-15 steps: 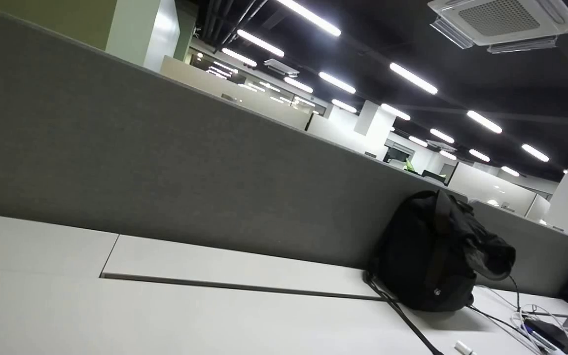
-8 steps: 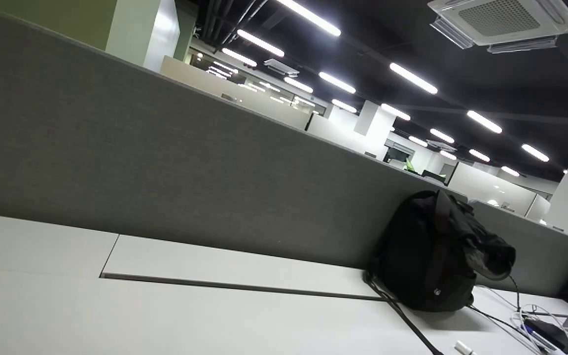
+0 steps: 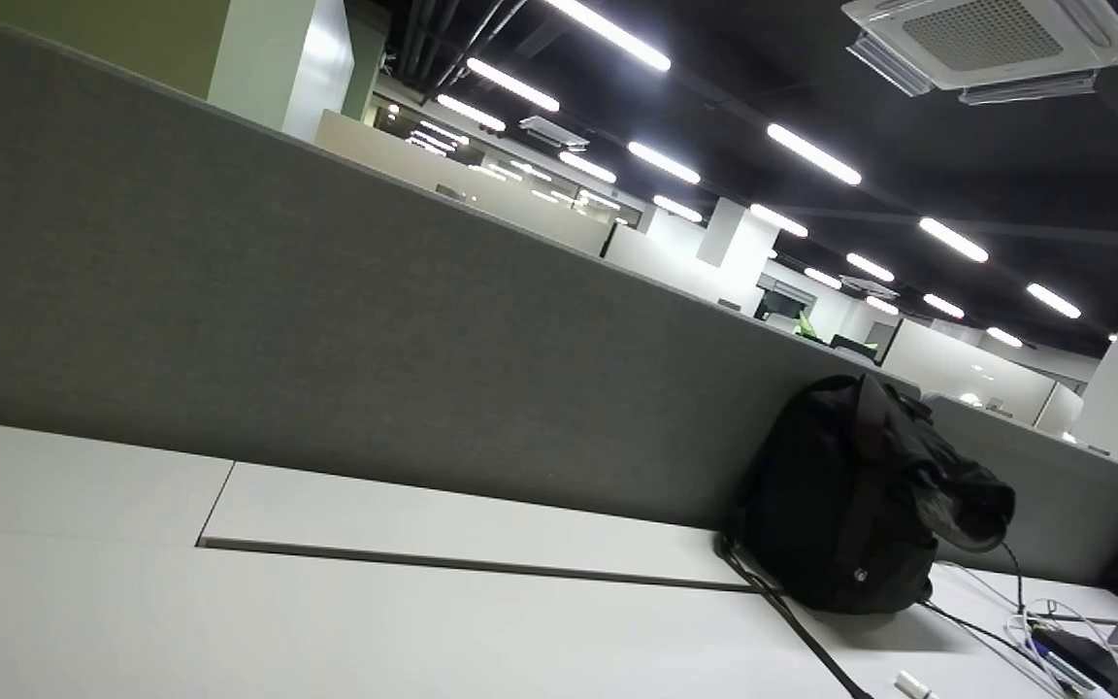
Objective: Open the slider on the top of the white cup
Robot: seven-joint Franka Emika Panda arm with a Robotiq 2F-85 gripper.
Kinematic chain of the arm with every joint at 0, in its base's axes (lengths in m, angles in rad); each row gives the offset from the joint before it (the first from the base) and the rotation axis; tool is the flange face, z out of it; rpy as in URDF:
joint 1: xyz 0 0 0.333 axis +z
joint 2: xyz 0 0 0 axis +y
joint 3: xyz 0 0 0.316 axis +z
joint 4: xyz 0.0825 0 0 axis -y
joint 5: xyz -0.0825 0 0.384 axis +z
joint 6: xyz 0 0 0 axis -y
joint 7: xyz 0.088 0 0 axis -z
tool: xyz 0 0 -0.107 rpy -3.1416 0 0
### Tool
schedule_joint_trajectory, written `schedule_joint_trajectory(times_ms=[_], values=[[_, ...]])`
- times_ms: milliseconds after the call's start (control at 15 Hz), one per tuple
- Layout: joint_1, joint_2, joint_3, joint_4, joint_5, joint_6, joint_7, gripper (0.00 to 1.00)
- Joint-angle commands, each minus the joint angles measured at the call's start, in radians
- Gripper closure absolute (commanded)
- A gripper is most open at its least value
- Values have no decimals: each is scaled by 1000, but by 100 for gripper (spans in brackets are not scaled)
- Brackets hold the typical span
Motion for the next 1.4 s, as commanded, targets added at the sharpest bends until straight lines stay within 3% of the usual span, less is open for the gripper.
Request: schedule_joint_trajectory(times_ms=[0,67,133,333,667,933,1000,1133,1333], values=[[-42,183,-61,-11,-36,137,-17,0],[-64,249,-64,15,-47,115,27,0],[-34,144,-55,-31,-26,116,-6,0],[-60,256,-77,-11,-32,139,-5,0],[-57,258,-75,4,-32,136,-4,0],[-67,324,-88,-47,-71,393,-45,1],[-71,360,-93,-55,-95,464,-60,25],[-79,426,-104,-66,-159,575,-78,29],[-79,510,-135,-69,-270,699,-71,52]])
